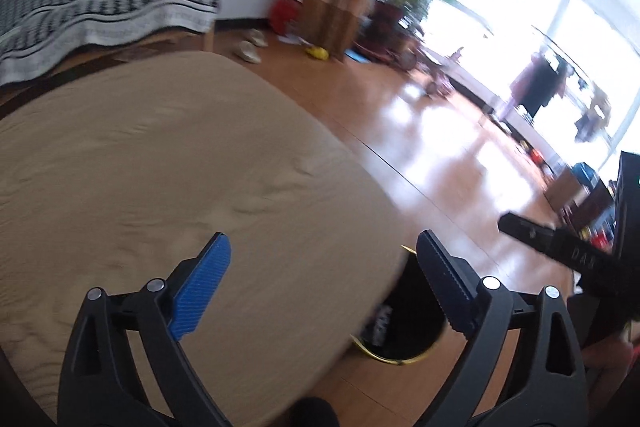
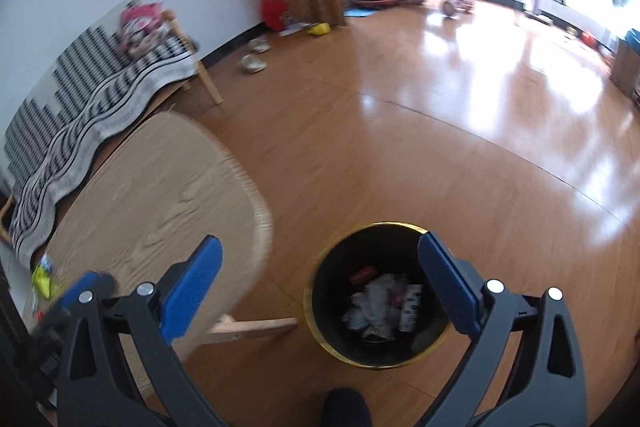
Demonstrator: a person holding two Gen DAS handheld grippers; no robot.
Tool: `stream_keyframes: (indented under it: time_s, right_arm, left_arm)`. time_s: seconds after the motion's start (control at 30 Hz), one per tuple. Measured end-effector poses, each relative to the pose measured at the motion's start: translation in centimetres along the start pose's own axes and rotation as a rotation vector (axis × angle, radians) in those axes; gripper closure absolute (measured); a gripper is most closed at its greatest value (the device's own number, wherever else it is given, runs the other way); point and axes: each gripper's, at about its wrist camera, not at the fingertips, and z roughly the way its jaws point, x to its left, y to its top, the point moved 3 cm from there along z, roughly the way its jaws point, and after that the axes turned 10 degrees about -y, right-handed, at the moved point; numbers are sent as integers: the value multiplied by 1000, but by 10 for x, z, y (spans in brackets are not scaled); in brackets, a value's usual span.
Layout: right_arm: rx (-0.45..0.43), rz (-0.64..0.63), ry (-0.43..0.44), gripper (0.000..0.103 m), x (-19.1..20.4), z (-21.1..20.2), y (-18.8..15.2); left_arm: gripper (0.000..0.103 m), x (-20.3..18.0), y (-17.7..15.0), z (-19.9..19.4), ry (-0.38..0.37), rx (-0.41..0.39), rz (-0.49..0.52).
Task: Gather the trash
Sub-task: 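Move both open tools back over the remaining trash on the table, then grasp the blue-white snack wrapper with the left tool while the right tool grasps the yellow-green bag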
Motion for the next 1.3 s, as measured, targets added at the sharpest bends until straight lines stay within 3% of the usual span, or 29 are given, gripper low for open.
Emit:
stream_keyframes:
  time_s: [0.1, 0.2, 0.37, 0.5, 0.73, 0.83, 1.0, 1.13, 1.3]
  right_arm:
    - [0, -51, 51, 8, 48, -2, 1]
    - [4, -117, 122, 8, 110, -8, -1]
    - [2, -254, 207, 8, 215, -20, -17]
    - [8, -365, 266, 8, 287, -27, -40]
    - [51, -528, 381, 8, 398, -27, -88]
    - [68, -584, 423, 8, 427, -31, -110]
    - [130, -656, 487, 8, 476, -25, -128]
    - [157, -665, 500, 8, 505, -14, -133]
    - [192, -687, 504, 8, 538, 4, -142]
  left_arm:
    - [11, 50, 12, -43, 84, -73, -70]
    - [11, 112, 14, -89, 221, -127, -148]
    - [11, 216, 4, -157, 377, -185, -322]
    - [11, 289, -6, -217, 493, -240, -401]
    - [11, 390, -28, -297, 572, -273, -479]
    - [11, 425, -24, -306, 606, -250, -431]
    - [11, 469, -18, -285, 521, -169, -412]
    - [12, 484, -5, -260, 549, -116, -356]
    - [32, 508, 1, -238, 555, -52, -337]
